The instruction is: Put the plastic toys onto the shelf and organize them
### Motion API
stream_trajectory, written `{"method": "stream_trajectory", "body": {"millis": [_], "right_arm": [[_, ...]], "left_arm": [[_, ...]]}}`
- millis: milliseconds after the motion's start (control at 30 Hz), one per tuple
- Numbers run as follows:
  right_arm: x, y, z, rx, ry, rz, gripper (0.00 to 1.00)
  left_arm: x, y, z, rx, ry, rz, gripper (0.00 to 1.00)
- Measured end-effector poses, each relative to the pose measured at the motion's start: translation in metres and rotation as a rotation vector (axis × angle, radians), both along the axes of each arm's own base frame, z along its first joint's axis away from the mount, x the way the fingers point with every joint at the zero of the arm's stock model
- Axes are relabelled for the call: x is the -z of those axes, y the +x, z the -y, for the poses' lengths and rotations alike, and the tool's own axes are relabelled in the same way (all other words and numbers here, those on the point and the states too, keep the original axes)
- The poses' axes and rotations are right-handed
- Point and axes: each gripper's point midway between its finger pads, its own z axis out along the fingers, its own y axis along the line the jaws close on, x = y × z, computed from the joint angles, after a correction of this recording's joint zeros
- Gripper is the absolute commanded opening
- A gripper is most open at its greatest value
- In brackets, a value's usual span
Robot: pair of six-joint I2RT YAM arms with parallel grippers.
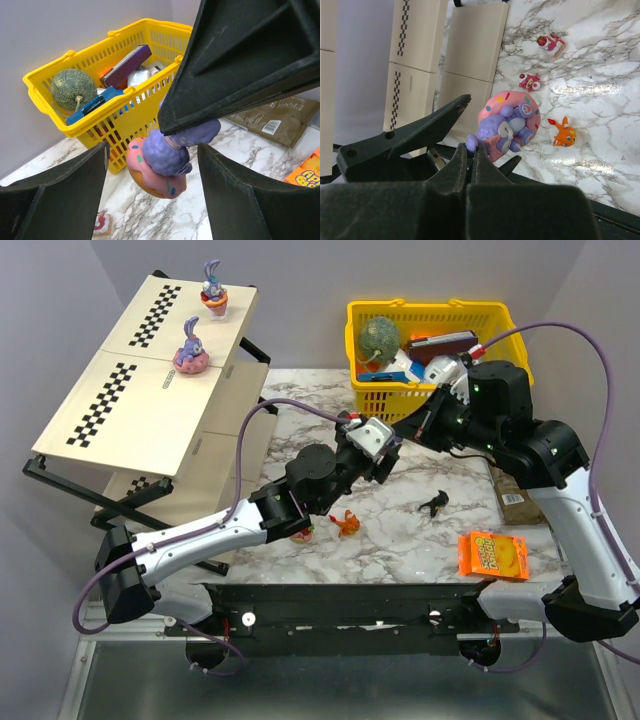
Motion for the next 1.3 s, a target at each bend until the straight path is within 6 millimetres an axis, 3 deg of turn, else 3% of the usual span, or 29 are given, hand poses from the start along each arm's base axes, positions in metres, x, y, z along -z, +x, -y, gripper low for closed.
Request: {"method": "stream_trajectory", "body": {"millis": [100,300,333,433,600,700,800,833,867,1100,1300], "right_arm": [[0.000,-0.002,0.000,-0.004,0.002,-0.001,0.00],[0.007,-0.003,-0.001,-0.015,-0.003,-0.018,0.01],[0.005,-0.003,-0.002,-0.016,0.002,-0.012,0.00],[0.004,0.000,0.000,-0.007,0.007,-0.004,0.01],[0.004,0.002,0.001,0.002,0.004,-0.004,0.01],[0.005,0.002,0.001,0.002,0.004,-0.004,0.16],[0.005,0.002,0.001,0.003,0.007,-0.006,0.36],[0.004,0.001,0.000,-0.003,0.011,-0.004,0.47],[0.003,0.001,-0.001,-0.006,0.016,-0.005,0.51],[0.000,0.003,-0.005,-0.013,0.030,0.010,0.59],[-0.002,0.010,-0.001,0.025,0.021,0.031,0.64]], "left_arm": [[0.008,0.002,0.004,-0.001,0.022,-0.002,0.73],[0.011,0.002,0.011,0.002,0.043,-0.001,0.44],[0.009,0.002,0.012,0.000,0.050,-0.001,0.33],[0.008,0.003,0.017,0.000,0.065,-0.001,0.19],[0.010,0.002,0.019,-0.001,0.080,-0.006,0.02],[0.010,0.002,0.018,-0.005,0.085,-0.006,0.00],[0.011,0.003,0.018,-0.007,0.086,-0.008,0.00],[0.011,0.003,0.018,-0.007,0.086,-0.009,0.00],[0.012,0.003,0.017,-0.010,0.088,-0.012,0.00],[0.013,0.004,0.013,-0.023,0.097,-0.019,0.00],[0.005,-0.005,-0.003,-0.022,0.094,-0.045,0.00]]}}
